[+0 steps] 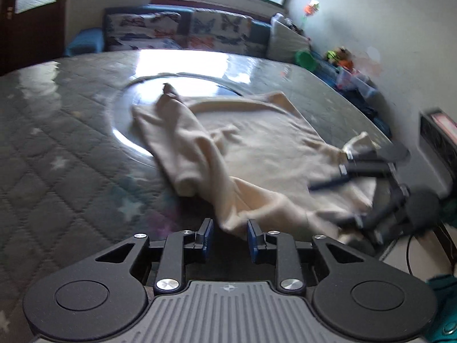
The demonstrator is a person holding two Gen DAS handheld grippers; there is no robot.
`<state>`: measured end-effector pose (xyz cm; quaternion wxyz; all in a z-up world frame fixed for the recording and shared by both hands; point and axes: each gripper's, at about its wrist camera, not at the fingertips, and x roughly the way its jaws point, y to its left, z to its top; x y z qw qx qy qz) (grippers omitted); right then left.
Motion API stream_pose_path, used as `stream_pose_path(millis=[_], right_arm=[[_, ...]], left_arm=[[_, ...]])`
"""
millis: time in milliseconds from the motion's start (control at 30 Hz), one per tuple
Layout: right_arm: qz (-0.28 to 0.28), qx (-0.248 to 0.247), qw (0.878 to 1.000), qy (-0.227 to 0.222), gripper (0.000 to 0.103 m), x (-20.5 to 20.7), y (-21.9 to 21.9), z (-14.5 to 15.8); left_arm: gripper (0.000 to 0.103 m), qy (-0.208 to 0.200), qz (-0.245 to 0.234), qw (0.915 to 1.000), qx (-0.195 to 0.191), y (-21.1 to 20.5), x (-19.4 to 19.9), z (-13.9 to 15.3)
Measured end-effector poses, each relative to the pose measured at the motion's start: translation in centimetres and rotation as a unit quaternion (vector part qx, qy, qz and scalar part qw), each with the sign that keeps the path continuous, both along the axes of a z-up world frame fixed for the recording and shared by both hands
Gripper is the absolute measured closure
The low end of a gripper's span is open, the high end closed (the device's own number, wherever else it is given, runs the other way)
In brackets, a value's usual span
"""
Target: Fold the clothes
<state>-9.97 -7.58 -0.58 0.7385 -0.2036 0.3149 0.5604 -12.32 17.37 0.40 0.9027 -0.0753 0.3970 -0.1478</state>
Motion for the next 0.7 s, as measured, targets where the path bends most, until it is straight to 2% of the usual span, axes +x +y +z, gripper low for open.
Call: stream_pose_path(millis=[100,333,533,600,700], right_arm=[[0.033,-0.008,0.999,0.002,0.052,-1.8,0.4,-0.2],[0.034,0.000,0.999,0.014,0.052,-2.0,-0.4,0.9],[-0.013,0.009,1.000,0.002,0.049,-0.2,-2.1,2.0],[-0.030,0.012,0.999,-0.003,0.049,0.4,-2.6,2.3],[-0.072,0.018,0.997,0.001,0.049,2.2,-3.0,2.0]], left_arm=[[0.075,-0.011,-0.008,0.9999,0.001,-1.1,0.3,0.1],[0.075,-0.035,-0.025,0.9991,0.003,-3.5,0.9,0.4],[0.076,0.013,-0.022,0.9995,0.017,-3.2,0.5,-2.2],[0.075,0.016,-0.019,0.9997,0.008,-2.6,0.0,-2.1],[0.074,-0.008,-0.009,0.9999,-0.003,-1.9,0.2,-0.3]])
